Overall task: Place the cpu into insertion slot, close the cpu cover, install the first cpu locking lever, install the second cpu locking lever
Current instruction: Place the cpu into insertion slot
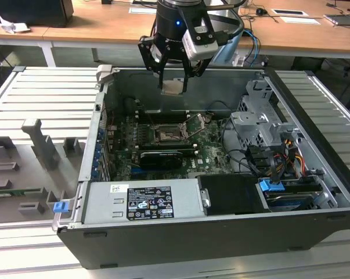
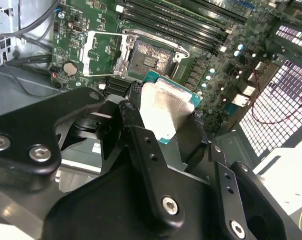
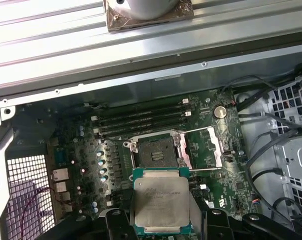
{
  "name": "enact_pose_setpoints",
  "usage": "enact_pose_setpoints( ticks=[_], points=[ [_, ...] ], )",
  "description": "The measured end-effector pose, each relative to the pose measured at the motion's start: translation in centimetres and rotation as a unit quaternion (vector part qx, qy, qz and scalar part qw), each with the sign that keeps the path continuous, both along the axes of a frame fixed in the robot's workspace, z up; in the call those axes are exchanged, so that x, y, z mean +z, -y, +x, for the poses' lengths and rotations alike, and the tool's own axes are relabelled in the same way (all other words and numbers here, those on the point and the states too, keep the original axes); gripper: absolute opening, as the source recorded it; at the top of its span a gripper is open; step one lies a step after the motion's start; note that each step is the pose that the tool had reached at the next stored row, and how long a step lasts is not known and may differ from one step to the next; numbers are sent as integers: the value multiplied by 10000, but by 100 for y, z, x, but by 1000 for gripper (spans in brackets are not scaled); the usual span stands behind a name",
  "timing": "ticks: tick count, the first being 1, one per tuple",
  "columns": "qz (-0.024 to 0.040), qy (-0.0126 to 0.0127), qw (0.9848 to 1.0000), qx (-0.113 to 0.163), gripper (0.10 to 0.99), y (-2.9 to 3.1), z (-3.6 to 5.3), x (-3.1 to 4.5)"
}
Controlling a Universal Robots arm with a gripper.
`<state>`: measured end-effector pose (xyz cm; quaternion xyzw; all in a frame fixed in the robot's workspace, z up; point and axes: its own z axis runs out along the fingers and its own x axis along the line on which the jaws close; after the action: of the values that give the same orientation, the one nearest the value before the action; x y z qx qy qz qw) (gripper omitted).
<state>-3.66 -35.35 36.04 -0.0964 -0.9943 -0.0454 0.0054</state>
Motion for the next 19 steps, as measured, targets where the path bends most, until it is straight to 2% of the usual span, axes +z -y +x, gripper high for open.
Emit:
enact_pose_setpoints(
  ticks=[19],
  points=[
    [0, 0, 9996, -266, 525, 0, 0, -4]
  ],
)
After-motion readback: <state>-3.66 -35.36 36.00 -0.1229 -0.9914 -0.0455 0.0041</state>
